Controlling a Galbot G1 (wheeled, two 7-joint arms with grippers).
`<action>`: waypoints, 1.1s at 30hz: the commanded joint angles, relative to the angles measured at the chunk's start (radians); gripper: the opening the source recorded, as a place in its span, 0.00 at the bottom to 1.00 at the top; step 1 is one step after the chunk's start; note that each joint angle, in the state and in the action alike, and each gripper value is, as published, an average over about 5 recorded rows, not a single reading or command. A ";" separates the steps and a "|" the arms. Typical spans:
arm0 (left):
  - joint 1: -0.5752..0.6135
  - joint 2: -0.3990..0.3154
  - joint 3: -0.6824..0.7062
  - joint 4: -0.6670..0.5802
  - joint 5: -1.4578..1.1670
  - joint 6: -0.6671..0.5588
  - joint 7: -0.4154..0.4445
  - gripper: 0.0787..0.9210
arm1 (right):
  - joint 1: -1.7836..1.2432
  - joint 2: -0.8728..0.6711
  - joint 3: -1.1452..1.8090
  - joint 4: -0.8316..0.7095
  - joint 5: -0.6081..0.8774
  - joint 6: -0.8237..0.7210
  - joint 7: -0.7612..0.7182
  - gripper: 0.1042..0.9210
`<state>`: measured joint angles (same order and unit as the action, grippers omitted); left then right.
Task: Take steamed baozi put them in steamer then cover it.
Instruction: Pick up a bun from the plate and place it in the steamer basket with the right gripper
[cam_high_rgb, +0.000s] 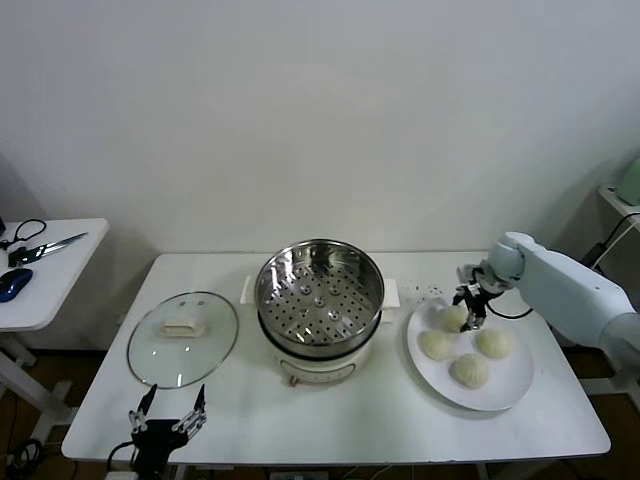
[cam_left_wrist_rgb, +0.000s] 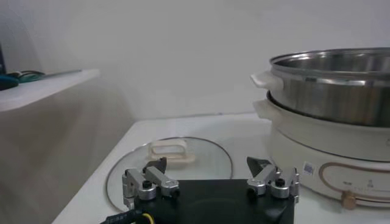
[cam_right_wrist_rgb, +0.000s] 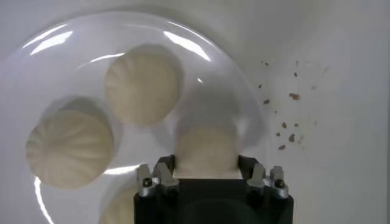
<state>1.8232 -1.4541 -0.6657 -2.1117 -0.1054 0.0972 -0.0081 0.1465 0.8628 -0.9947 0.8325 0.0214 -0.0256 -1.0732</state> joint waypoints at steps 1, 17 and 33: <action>0.001 0.000 0.001 -0.003 0.001 -0.001 0.000 0.88 | 0.293 -0.056 -0.234 0.161 0.114 0.095 -0.012 0.69; 0.008 0.013 0.008 -0.025 0.000 0.005 -0.001 0.88 | 0.863 0.265 -0.549 0.463 0.183 0.655 0.043 0.69; 0.001 -0.004 0.001 -0.032 -0.001 -0.002 -0.002 0.88 | 0.446 0.519 -0.374 0.161 -0.216 0.801 0.079 0.69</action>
<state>1.8250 -1.4591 -0.6642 -2.1431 -0.1054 0.0948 -0.0095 0.7240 1.2539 -1.4154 1.1291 -0.0081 0.6684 -1.0133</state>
